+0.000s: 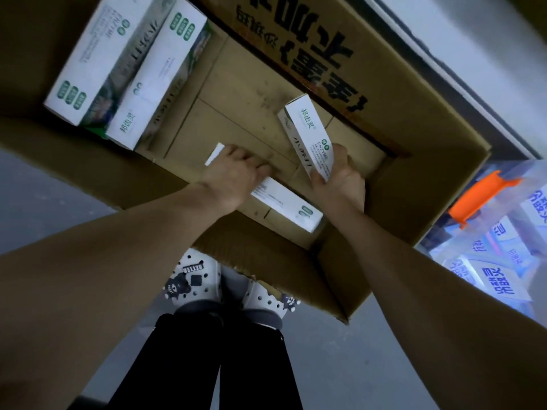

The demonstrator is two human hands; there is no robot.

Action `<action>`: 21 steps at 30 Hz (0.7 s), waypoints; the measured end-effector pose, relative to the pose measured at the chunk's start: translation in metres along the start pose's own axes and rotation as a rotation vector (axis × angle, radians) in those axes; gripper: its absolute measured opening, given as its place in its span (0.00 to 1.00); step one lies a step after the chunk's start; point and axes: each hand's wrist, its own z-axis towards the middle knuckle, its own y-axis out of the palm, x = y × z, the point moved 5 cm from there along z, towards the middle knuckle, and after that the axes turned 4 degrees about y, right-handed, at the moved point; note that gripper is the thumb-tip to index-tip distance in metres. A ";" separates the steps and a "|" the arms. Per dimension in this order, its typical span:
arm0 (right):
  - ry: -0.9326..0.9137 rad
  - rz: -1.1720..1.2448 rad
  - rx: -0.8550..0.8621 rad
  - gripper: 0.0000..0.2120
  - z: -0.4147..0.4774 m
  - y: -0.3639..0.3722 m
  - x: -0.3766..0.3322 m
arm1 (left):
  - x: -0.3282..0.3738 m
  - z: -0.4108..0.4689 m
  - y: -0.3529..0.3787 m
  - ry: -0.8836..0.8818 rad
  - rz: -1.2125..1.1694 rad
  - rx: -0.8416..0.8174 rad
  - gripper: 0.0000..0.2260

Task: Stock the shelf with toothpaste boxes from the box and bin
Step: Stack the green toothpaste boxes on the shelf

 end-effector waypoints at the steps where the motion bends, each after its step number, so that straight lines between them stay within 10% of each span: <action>1: 0.012 0.012 -0.004 0.28 -0.004 -0.006 -0.002 | -0.008 -0.007 -0.007 -0.041 -0.012 0.012 0.23; 21: 0.238 0.641 -0.168 0.20 -0.161 -0.214 -0.079 | -0.016 -0.181 -0.230 -0.463 -0.840 0.101 0.17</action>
